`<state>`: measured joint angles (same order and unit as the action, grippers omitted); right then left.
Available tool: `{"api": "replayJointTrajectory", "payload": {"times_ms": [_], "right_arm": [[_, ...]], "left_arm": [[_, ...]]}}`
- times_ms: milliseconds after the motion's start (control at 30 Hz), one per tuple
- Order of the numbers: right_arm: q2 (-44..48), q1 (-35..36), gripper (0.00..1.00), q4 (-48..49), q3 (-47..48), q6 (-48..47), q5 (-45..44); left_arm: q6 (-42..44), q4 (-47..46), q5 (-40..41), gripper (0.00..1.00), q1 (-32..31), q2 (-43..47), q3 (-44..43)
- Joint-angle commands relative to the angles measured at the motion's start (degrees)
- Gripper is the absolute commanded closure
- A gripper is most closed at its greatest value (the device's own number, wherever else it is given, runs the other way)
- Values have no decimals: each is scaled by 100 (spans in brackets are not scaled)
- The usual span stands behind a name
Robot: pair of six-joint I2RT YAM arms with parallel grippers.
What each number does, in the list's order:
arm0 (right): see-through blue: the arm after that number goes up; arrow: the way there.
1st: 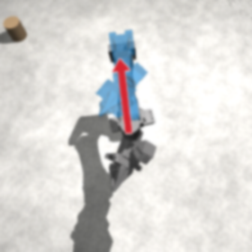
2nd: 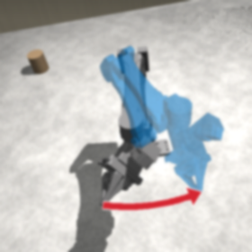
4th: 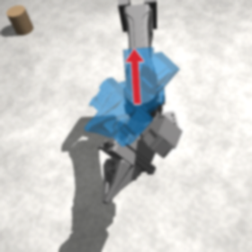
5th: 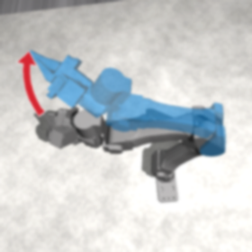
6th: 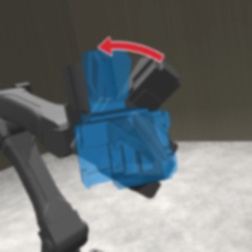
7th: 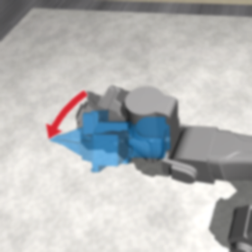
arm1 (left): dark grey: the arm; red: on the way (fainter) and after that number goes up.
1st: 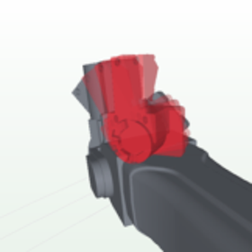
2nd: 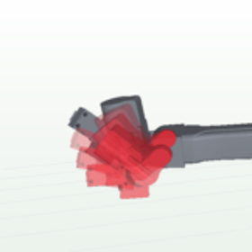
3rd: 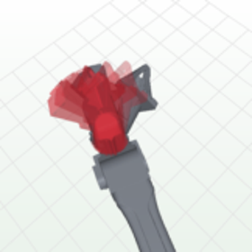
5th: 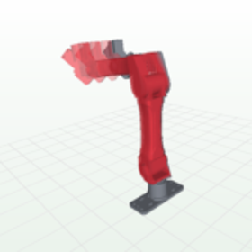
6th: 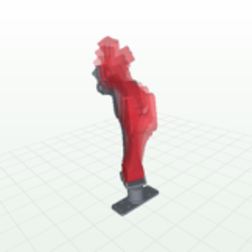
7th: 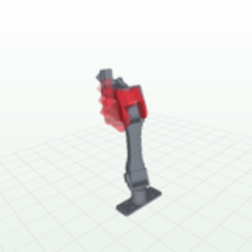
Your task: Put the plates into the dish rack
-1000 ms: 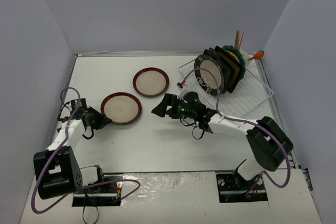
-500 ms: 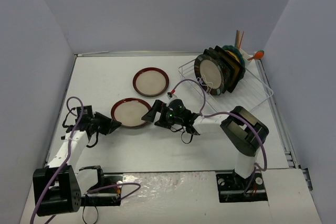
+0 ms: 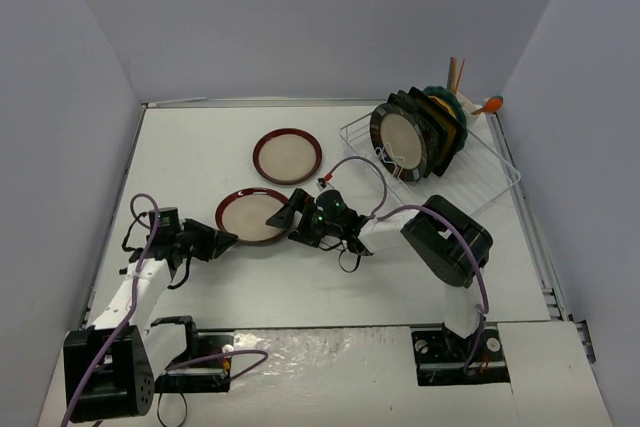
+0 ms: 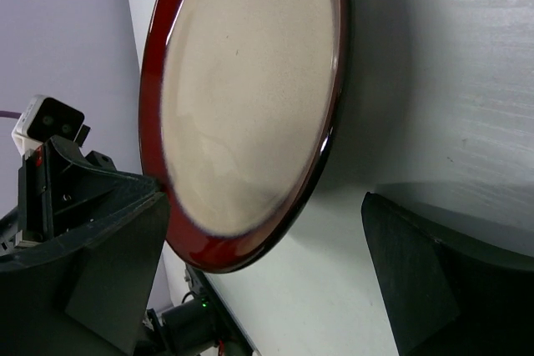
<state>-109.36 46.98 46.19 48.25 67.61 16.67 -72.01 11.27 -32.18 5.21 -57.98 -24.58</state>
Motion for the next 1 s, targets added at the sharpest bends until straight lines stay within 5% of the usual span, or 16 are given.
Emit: {"api": "replayJointTrajectory", "payload": {"times_ms": [0,267,733,867,967], "right_arm": [[-139,48,8,623,324,242,-103],[-438,-19,25,1174,301,482,35],[-242,-100,94,1620,63,535,-127],[139,-96,100,1375,21,314,-275],[574,-112,100,1119,31,22,-403]], "left_arm": [[-262,-794,-621,100,-90,268,-302],[-189,-681,-710,100,-151,368,-169],[133,-329,-772,100,-170,463,5],[336,-216,-678,99,-164,454,70],[519,-172,-580,86,-170,440,156]]}}
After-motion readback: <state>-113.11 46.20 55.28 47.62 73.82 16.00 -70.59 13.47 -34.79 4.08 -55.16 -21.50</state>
